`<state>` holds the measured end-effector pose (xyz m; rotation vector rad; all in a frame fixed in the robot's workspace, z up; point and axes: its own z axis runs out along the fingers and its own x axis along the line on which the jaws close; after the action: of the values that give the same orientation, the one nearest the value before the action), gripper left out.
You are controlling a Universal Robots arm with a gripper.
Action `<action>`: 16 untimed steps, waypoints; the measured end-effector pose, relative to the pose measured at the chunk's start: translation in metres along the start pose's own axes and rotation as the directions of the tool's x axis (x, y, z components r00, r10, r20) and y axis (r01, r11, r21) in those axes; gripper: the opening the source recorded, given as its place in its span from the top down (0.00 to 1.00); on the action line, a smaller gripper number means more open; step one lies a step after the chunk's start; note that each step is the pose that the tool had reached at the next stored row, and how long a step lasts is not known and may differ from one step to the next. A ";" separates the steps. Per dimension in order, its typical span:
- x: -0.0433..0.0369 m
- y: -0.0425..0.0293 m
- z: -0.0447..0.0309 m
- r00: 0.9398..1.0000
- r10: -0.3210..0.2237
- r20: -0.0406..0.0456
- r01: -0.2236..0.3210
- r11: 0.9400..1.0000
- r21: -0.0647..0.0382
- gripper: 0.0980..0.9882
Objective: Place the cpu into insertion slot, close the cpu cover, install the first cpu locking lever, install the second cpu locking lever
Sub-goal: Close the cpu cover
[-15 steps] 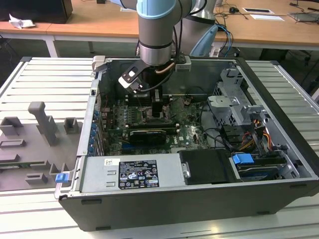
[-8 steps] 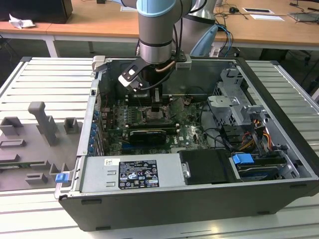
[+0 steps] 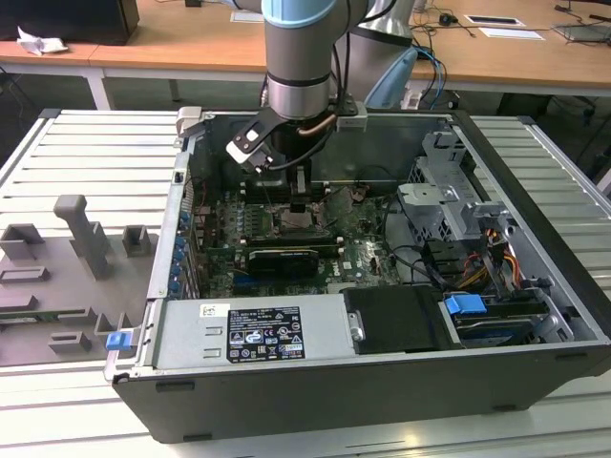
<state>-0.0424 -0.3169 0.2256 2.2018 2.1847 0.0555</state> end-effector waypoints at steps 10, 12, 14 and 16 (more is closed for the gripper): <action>-0.0004 0.0152 -0.0040 1.000 0.000 0.000 0.000 1.000 0.005 0.99; -0.0003 0.0153 -0.0061 1.000 0.000 0.000 0.000 1.000 0.005 0.99; -0.0002 0.0154 -0.0078 1.000 0.000 0.000 0.000 1.000 0.005 0.99; -0.0002 0.0154 -0.0087 1.000 0.000 0.000 0.000 1.000 0.005 0.99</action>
<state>-0.0274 -0.3171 0.2351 2.2044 2.1874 0.0504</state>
